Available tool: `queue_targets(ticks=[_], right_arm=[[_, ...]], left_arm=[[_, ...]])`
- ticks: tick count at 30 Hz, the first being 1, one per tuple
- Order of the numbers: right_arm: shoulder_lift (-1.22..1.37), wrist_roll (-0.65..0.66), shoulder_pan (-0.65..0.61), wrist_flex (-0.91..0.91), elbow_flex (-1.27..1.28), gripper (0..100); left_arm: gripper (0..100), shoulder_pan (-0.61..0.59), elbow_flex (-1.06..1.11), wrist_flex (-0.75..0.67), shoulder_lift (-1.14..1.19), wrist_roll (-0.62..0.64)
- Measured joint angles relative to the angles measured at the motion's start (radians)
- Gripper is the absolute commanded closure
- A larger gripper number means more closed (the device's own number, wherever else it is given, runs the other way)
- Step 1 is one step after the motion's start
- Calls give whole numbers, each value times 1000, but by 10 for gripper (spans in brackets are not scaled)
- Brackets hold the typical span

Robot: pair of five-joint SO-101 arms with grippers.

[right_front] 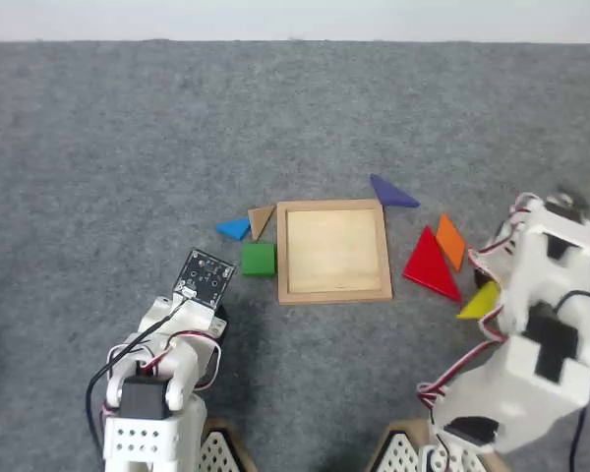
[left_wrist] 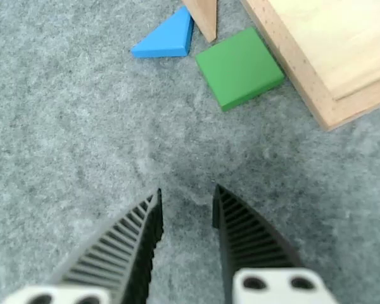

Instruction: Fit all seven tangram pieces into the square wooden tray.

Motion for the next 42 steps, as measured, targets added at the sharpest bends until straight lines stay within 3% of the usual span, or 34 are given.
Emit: queue_targets(ticks=[12, 17, 29, 39, 42], right_arm=[[-230, 92, -167, 84, 0, 775], [-235, 201, -91, 91, 0, 689], [3, 203, -72, -15, 0, 688], [51, 199, -32, -23, 0, 686], [51, 199, -15, -23, 0, 642]], left_arm=[[863, 0, 0, 0, 0, 0], [863, 0, 0, 0, 0, 0], [863, 0, 0, 0, 0, 0], [863, 0, 0, 0, 0, 0], [863, 0, 0, 0, 0, 0]])
